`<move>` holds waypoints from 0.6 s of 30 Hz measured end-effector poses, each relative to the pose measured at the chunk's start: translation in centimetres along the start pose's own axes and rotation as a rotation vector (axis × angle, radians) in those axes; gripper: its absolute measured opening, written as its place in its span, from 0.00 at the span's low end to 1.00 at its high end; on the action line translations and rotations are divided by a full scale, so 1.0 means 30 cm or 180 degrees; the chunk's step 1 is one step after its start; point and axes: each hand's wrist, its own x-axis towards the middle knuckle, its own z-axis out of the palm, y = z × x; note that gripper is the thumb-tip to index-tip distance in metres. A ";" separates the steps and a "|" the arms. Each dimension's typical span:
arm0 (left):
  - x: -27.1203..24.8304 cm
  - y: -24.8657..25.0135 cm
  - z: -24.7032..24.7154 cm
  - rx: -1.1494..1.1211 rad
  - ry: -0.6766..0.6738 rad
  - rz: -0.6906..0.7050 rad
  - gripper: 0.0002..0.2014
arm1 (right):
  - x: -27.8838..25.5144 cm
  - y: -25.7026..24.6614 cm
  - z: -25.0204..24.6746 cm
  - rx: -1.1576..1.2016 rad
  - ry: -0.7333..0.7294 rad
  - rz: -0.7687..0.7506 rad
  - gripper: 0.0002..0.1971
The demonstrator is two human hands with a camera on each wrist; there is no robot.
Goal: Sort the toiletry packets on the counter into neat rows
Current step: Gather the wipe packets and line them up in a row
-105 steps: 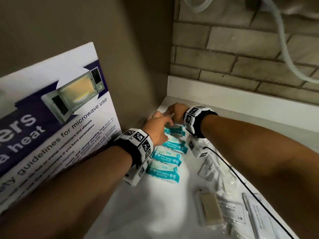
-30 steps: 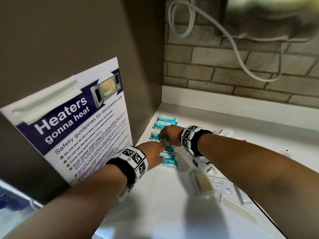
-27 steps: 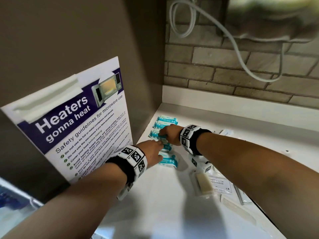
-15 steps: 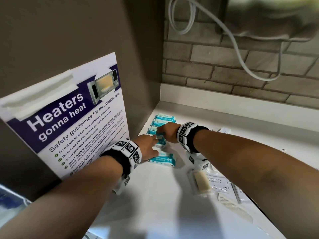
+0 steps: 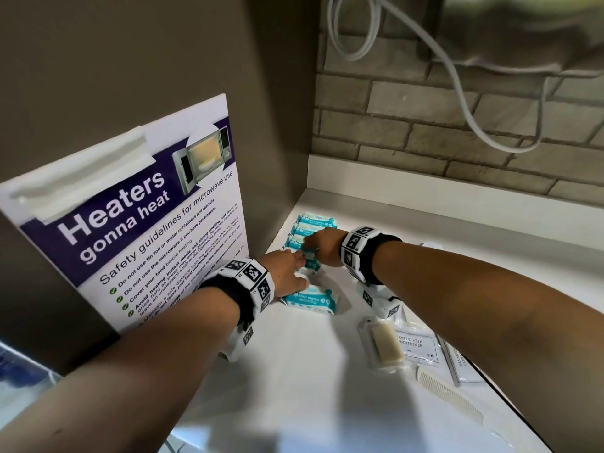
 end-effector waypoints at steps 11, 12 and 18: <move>-0.056 0.022 -0.004 -0.0570 0.0814 0.0488 0.15 | -0.021 -0.010 0.005 0.0375 0.0472 -0.0105 0.21; -0.067 0.029 0.000 -0.0600 0.0822 0.0551 0.13 | -0.025 -0.015 0.004 0.0380 0.0454 -0.0099 0.22; -0.116 0.050 0.056 -0.0433 0.0310 0.0841 0.17 | -0.034 -0.018 0.032 0.0228 0.0220 -0.0186 0.26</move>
